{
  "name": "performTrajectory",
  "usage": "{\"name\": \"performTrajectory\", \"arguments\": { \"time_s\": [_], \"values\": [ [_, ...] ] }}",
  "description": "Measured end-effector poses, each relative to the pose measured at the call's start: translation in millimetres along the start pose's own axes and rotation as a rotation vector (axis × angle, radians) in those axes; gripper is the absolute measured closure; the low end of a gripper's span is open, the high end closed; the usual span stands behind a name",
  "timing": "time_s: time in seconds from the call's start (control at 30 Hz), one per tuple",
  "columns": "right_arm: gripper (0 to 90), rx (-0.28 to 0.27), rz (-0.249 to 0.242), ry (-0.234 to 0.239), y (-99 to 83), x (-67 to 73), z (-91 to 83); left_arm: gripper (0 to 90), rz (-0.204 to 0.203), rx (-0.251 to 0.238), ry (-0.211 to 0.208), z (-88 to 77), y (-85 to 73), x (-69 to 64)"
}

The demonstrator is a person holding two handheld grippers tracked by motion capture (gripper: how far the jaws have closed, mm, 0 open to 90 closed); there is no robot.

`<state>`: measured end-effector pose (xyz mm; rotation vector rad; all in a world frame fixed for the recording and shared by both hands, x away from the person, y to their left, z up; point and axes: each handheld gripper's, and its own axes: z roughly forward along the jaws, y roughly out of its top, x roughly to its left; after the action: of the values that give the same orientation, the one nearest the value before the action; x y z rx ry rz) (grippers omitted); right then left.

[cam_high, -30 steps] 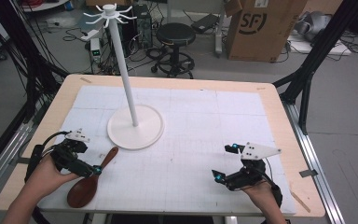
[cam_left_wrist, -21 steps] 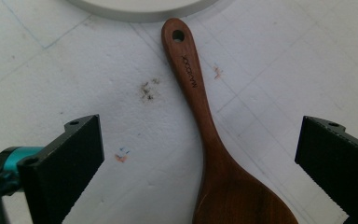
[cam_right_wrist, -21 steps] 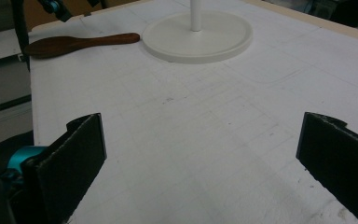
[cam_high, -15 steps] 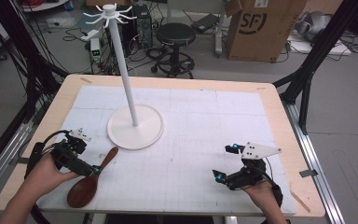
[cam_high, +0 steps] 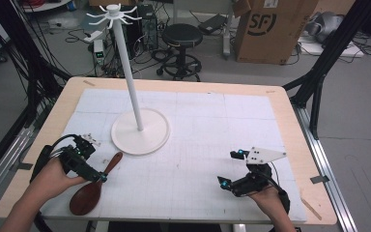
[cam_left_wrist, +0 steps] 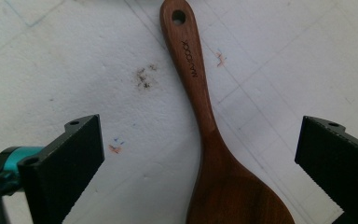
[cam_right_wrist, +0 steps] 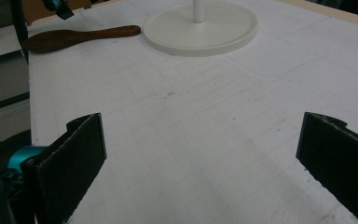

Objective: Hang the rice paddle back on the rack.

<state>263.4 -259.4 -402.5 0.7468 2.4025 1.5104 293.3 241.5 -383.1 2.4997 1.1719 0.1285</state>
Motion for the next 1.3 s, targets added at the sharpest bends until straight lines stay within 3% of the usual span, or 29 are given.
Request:
{"name": "performTrajectory", "arguments": {
  "time_s": [0.03, 0.33, 0.7, 1.03, 1.3],
  "values": [
    [0.2, 0.002, -0.005, -0.002, -0.4, -0.9, 0.3, 1.8, -0.002, 0.023, 0.001, 2.4, 1.7, -0.5],
    [0.2, 0.015, -0.005, 0.006, -1.5, -1.5, 3.0, 4.9, -0.026, 0.086, -0.001, 10.3, 8.1, -1.2],
    [0.2, 0.059, -0.002, 0.019, -3.0, -1.1, 8.6, 12.2, -0.035, 0.146, 0.027, 21.2, 14.3, -2.5],
    [0.2, 0.059, 0.004, 0.008, -4.1, -2.0, 8.4, 27.3, -0.027, 0.193, 0.069, 29.1, 18.9, -6.8],
    [0.2, 0.062, 0.008, 0.006, -4.8, -2.8, 8.6, 38.5, -0.030, 0.218, 0.077, 32.6, 21.5, -7.7]
  ]
}}
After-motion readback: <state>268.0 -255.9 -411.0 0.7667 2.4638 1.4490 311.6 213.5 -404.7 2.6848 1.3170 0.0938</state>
